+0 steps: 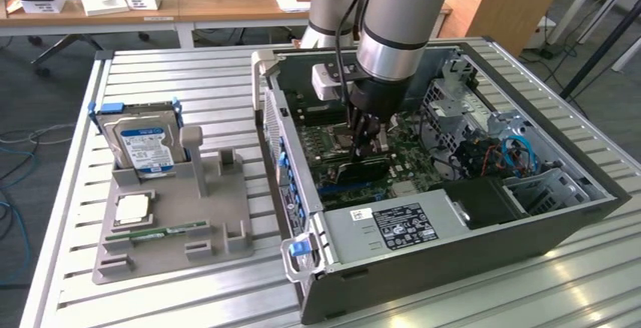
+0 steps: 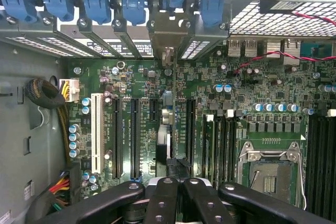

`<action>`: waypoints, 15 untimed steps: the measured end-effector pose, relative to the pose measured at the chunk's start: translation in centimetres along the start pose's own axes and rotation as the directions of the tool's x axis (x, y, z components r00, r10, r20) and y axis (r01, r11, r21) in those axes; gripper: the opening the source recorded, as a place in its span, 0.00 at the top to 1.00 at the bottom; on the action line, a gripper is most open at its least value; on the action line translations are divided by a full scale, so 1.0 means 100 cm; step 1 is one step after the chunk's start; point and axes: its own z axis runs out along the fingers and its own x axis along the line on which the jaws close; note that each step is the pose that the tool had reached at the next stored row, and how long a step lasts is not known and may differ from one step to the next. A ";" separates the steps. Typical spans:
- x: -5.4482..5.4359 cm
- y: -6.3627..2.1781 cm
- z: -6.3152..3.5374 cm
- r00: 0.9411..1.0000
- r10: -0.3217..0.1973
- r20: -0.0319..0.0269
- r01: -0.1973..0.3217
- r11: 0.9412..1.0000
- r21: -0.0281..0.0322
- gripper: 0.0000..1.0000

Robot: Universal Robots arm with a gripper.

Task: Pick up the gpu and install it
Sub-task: 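Press down on the gpu until it lock into place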

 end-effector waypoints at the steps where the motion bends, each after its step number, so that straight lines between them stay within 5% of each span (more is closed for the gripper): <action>1: 0.000 0.0000 0.0001 1.000 0.000 0.000 0.000 1.000 0.000 0.90; 15: 0.000 0.0000 -0.0027 1.000 0.000 0.000 0.000 1.000 0.000 0.90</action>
